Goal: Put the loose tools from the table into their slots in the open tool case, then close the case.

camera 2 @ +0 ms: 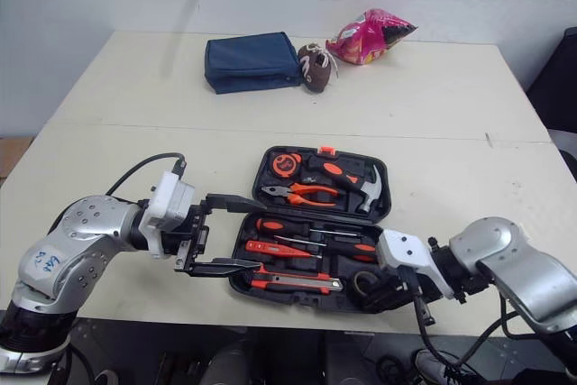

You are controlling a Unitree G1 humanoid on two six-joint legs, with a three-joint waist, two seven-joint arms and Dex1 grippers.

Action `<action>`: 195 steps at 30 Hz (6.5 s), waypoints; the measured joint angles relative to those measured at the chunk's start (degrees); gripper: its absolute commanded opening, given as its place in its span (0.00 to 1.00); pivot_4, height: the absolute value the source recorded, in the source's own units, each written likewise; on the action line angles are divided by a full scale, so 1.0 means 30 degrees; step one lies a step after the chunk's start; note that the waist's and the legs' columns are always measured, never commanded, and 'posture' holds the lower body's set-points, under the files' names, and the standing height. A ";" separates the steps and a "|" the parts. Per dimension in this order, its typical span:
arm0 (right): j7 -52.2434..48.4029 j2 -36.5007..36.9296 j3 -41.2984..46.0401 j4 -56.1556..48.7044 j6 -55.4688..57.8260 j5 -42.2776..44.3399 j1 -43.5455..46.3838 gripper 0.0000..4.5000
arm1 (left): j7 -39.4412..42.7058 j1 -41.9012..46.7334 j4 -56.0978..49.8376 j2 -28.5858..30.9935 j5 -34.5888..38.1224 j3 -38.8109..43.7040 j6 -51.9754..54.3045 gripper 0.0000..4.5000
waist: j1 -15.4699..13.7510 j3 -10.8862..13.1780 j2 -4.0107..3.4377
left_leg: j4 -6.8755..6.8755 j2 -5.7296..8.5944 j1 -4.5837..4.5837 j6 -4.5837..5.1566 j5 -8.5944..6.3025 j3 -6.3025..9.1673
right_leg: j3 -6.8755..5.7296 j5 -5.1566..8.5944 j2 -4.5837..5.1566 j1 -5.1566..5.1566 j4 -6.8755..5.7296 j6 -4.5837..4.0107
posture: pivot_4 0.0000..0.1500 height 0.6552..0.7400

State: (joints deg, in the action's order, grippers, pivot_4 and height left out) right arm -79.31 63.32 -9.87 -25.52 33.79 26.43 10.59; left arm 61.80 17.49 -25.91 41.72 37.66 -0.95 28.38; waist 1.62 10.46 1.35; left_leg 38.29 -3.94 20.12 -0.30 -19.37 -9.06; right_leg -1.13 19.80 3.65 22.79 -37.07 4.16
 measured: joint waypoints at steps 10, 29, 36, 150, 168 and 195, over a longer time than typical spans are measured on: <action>0.0464 0.0133 -0.0475 -0.0069 0.0477 -0.0932 0.0352 0.01 | 0.0012 0.0025 0.0006 0.0000 -0.0004 -0.0002 0.0000 1.00 | 0.0019 -0.0027 0.0044 | 0.0023 0.0000 -0.0009 0.0000 0.0002 0.0000 | 0.0001 0.0000 0.0000 -0.0011 -0.0016 -0.0001 | 1.00 1.00; 0.0559 0.0687 -0.0761 0.0073 0.2368 -0.1007 0.0924 0.01 | -0.0199 0.0072 0.0004 -0.0037 -0.0140 -0.0006 -0.0024 1.00 | -0.0038 -0.0021 0.0034 | 0.0054 0.0009 0.0008 0.0010 -0.0004 0.0012 | -0.0006 0.0000 0.0021 -0.0007 -0.0033 -0.0002 | 1.00 1.00; 0.1054 -0.0376 -0.0396 0.0372 0.0737 -0.1246 0.0704 0.48 | -0.0286 0.0051 -0.0009 -0.0050 -0.0158 -0.0005 -0.0027 1.00 | 0.0082 -0.0024 0.0040 | 0.0047 -0.0004 -0.0010 -0.0002 0.0000 0.0005 | -0.0004 0.0009 -0.0002 -0.0006 -0.0060 -0.0017 | 1.00 1.00; 0.6033 -0.3143 0.4260 0.9345 0.6644 -0.1660 0.6728 1.00 | -0.6812 0.5591 0.9551 0.0240 -0.4471 0.3876 1.1330 0.99 | -0.0005 0.0019 0.0025 | 0.0157 0.0108 0.0160 0.0075 0.0072 -0.0053 | -0.0036 -0.0007 0.0217 0.0268 -0.0305 0.0011 | 1.00 1.00; 1.2137 -0.7125 0.1732 1.3189 1.4586 -0.1604 1.3411 1.00 | -1.0519 1.1343 1.4330 -0.4805 -0.5192 0.1278 1.2806 0.99 | 0.0064 0.0018 0.0034 | 0.0263 0.0091 0.0489 0.0060 0.0067 -0.0120 | -0.0025 -0.0003 0.0157 0.0606 -0.0415 0.0004 | 1.00 1.00; 1.4067 -0.9564 0.3518 1.7228 1.5136 -0.1707 1.5460 0.05 | -0.9409 1.2964 1.7857 -0.5872 -0.6696 0.0196 1.1167 0.11 | 0.0131 -0.0011 0.0077 | 0.0306 0.0091 0.0376 0.0044 0.0079 -0.0176 | -0.0003 -0.0003 0.0157 0.0550 -0.0531 0.0004 | 1.00 1.00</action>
State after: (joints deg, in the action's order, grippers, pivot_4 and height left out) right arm -37.11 34.63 0.69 26.16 79.20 21.31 56.97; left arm 33.58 56.38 27.66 24.10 17.57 -0.36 61.88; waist 2.01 10.43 1.58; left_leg 39.21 -3.67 21.25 -0.17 -19.13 -9.59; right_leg -1.14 19.79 4.12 24.44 -38.67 4.17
